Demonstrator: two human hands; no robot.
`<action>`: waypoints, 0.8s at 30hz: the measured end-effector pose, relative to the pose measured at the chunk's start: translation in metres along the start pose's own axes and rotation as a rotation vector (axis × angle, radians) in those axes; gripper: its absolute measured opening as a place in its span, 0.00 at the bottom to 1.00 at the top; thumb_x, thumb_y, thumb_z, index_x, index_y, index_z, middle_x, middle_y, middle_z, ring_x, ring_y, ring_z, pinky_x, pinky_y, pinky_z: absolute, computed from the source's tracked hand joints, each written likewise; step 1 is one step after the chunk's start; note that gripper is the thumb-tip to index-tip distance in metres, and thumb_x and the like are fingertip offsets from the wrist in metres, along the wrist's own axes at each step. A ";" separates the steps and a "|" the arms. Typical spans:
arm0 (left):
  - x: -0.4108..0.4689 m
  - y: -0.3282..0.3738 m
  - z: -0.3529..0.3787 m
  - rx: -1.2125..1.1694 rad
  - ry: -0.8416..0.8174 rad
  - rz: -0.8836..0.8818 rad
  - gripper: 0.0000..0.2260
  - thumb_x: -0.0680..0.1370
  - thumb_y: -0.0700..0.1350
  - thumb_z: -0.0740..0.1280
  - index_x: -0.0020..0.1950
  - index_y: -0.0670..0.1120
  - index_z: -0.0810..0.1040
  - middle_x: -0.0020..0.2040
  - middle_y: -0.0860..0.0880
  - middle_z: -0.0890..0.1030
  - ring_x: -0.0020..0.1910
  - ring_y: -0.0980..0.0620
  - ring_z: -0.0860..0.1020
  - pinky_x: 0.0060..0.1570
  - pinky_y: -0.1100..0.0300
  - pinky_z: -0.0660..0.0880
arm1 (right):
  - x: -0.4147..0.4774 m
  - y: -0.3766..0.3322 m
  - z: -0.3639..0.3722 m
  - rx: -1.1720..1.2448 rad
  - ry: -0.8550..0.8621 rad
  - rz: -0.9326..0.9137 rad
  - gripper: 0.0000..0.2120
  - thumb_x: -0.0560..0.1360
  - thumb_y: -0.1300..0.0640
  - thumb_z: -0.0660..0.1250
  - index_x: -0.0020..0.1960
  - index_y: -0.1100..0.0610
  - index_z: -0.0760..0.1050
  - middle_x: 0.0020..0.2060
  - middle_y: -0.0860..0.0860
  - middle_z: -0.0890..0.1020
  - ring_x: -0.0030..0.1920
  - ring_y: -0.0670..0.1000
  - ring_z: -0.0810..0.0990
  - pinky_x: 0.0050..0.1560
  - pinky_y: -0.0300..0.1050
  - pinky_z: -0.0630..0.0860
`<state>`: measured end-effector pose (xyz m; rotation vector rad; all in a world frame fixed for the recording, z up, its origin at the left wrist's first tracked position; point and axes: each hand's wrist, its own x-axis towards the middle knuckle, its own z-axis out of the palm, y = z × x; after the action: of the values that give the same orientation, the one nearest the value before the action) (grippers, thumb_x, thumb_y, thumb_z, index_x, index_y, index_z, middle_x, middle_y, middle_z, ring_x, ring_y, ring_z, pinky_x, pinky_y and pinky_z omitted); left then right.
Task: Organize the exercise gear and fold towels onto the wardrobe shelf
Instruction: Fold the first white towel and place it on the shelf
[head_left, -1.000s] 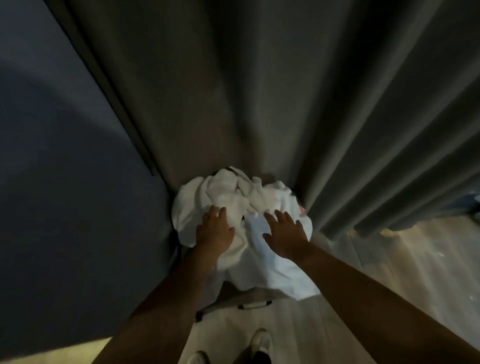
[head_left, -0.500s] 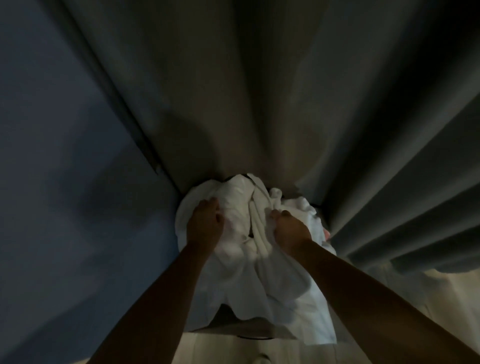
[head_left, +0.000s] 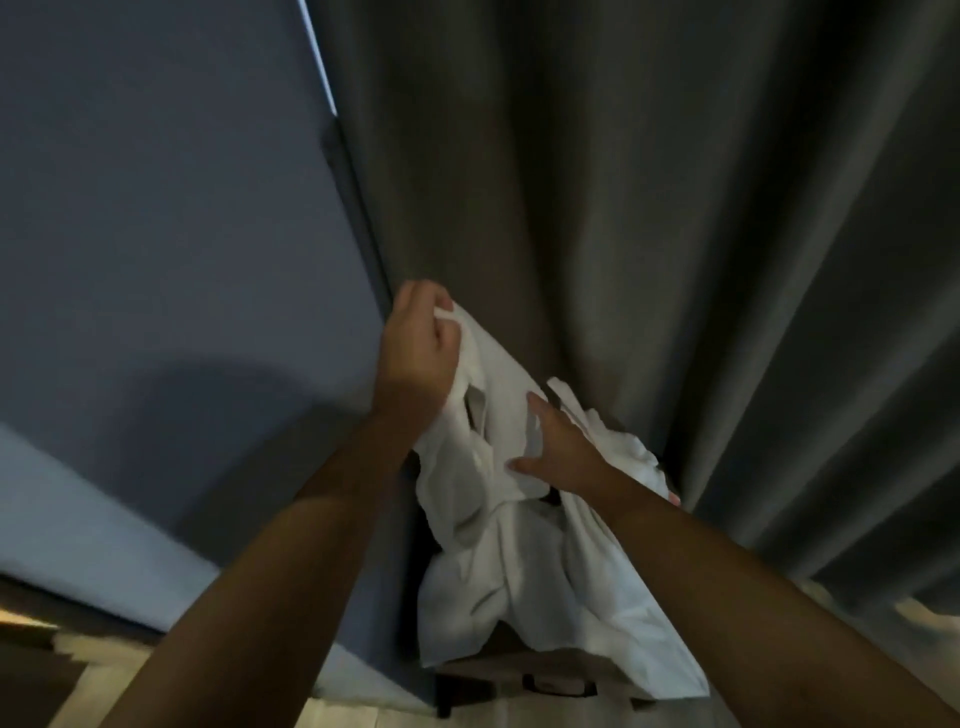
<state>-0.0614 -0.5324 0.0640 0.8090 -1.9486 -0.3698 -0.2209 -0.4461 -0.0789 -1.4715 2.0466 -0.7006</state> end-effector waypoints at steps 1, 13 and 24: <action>0.007 0.010 -0.013 -0.009 0.013 -0.006 0.08 0.74 0.33 0.59 0.44 0.47 0.68 0.45 0.49 0.70 0.38 0.60 0.67 0.43 0.77 0.63 | -0.002 -0.010 -0.001 -0.002 0.014 0.004 0.50 0.70 0.46 0.75 0.80 0.55 0.47 0.77 0.53 0.59 0.75 0.54 0.59 0.73 0.45 0.57; 0.011 0.040 -0.073 -0.040 0.055 0.029 0.08 0.75 0.33 0.59 0.45 0.47 0.69 0.48 0.49 0.71 0.41 0.62 0.67 0.44 0.77 0.64 | -0.025 -0.088 -0.057 0.458 0.467 0.125 0.08 0.77 0.69 0.60 0.48 0.65 0.78 0.43 0.62 0.80 0.46 0.58 0.79 0.47 0.53 0.78; 0.052 0.069 -0.079 -0.362 0.123 -0.312 0.14 0.76 0.33 0.58 0.40 0.53 0.72 0.41 0.54 0.75 0.39 0.61 0.73 0.34 0.76 0.68 | -0.061 -0.149 -0.103 0.523 -0.083 -0.456 0.37 0.68 0.67 0.76 0.71 0.54 0.62 0.65 0.50 0.71 0.64 0.45 0.73 0.56 0.38 0.77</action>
<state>-0.0368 -0.5108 0.1764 0.8714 -1.5791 -0.8138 -0.1713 -0.4178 0.1036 -1.6092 1.3213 -1.2204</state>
